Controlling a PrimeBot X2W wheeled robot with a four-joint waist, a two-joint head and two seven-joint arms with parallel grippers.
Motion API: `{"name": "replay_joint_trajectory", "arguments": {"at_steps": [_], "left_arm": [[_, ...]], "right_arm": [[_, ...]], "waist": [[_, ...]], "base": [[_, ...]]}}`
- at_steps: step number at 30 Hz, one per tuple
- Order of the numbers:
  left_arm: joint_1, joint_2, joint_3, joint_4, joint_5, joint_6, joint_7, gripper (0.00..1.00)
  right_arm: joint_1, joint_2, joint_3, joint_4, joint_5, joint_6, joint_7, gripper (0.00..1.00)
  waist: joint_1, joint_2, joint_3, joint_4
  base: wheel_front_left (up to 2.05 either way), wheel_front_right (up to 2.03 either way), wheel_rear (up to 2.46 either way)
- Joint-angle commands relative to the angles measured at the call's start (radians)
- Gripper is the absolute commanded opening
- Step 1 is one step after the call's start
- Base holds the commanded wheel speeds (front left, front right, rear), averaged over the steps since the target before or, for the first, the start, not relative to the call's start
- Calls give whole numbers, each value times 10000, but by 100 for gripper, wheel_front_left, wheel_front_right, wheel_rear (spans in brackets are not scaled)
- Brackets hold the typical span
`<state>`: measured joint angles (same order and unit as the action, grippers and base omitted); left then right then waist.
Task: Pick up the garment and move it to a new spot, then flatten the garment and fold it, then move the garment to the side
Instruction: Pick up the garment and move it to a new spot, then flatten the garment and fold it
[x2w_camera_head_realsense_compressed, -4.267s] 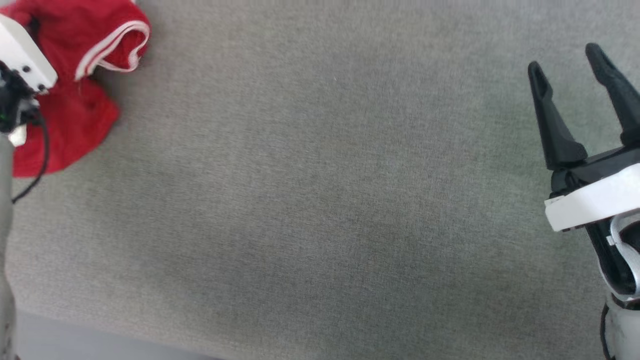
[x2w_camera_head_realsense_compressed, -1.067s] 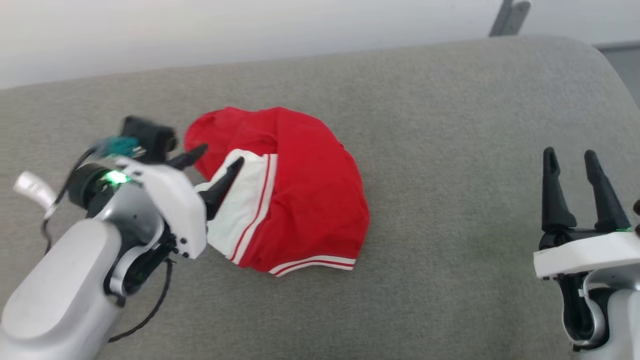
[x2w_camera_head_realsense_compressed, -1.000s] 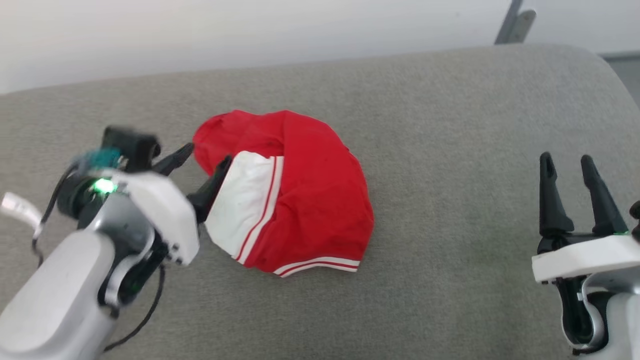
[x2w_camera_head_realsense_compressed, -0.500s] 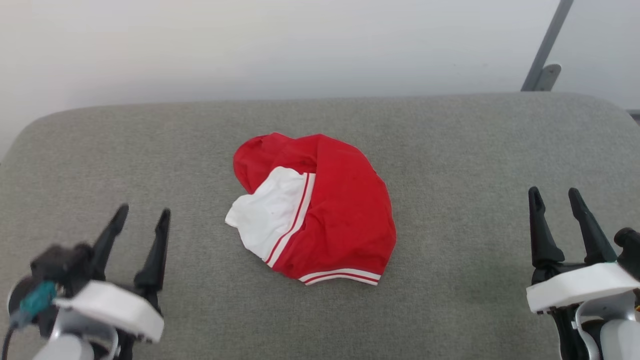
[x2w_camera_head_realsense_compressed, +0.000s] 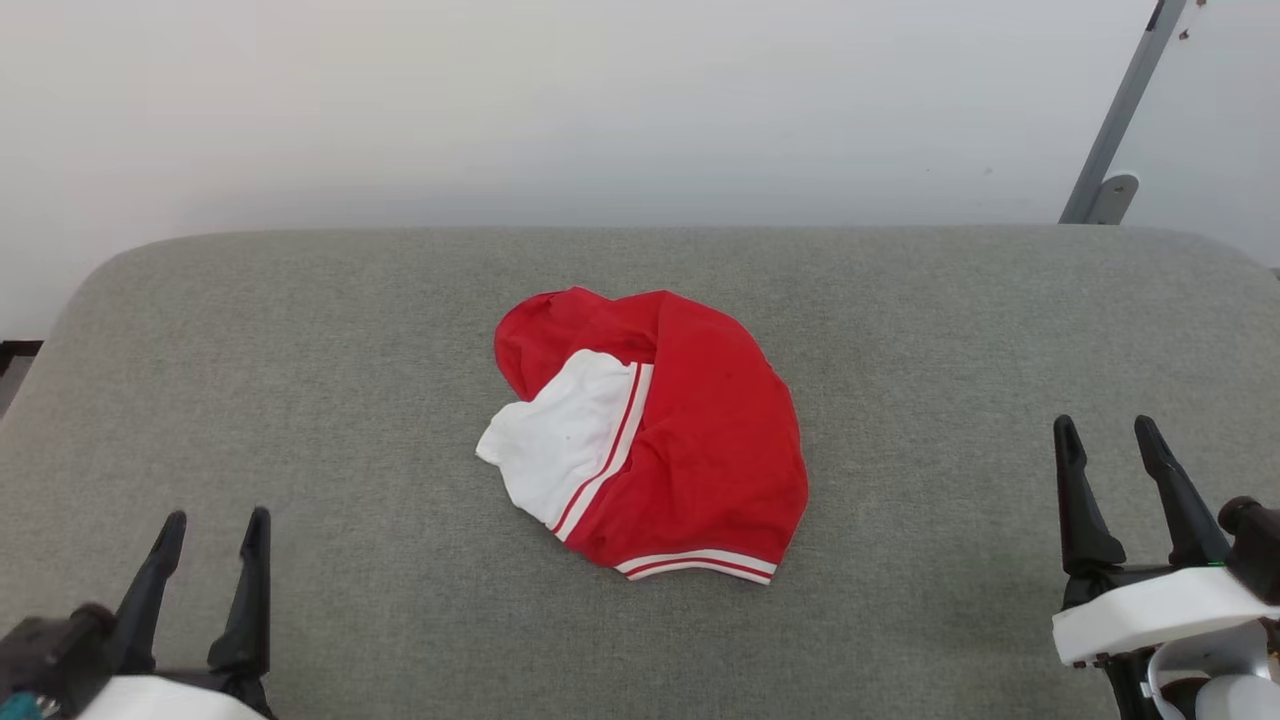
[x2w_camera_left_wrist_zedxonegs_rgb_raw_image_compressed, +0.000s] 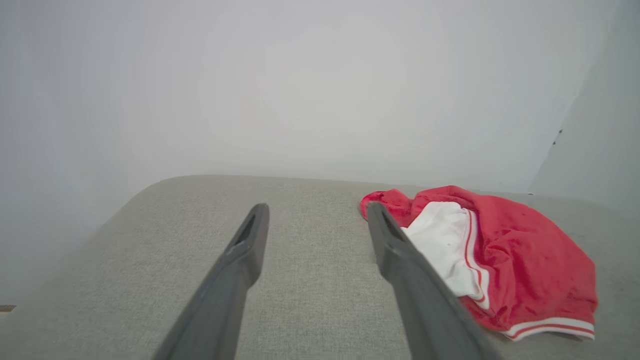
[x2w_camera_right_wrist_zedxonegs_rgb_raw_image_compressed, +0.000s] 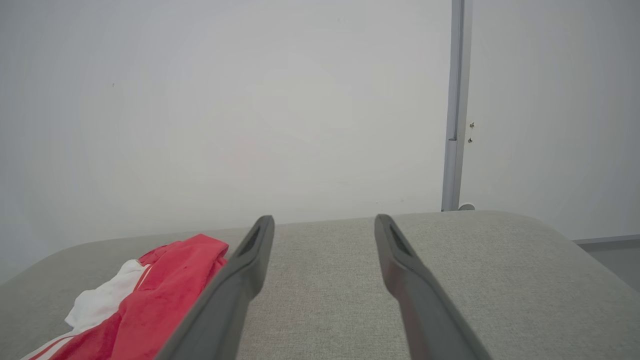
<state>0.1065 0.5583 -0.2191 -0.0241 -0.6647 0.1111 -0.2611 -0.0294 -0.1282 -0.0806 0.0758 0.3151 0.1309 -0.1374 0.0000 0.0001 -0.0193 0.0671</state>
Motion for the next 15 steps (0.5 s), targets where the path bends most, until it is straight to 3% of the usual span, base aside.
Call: {"name": "replay_joint_trajectory", "arguments": {"at_steps": [1, 7, 15], "left_arm": [[252, -204, 280, -76, 215, -163, -48, 100], [790, -1093, 1486, -50, 739, -706, -50, 100], [991, -2026, 2340, 342, 1513, -1656, -51, 100]], "right_arm": [[131, 27, -27, 50, -109, -3, -114, 100], [391, 65, -98, 123, -347, -3, -351, 100], [575, 215, -119, 256, -533, -3, -504, 100]], "waist": [[0, -1, -41, 31], [0, -1, -129, 75], [0, -1, -135, 65]], "base": [[0, 0, 0], [0, 0, 0], [0, 0, 0]]}}
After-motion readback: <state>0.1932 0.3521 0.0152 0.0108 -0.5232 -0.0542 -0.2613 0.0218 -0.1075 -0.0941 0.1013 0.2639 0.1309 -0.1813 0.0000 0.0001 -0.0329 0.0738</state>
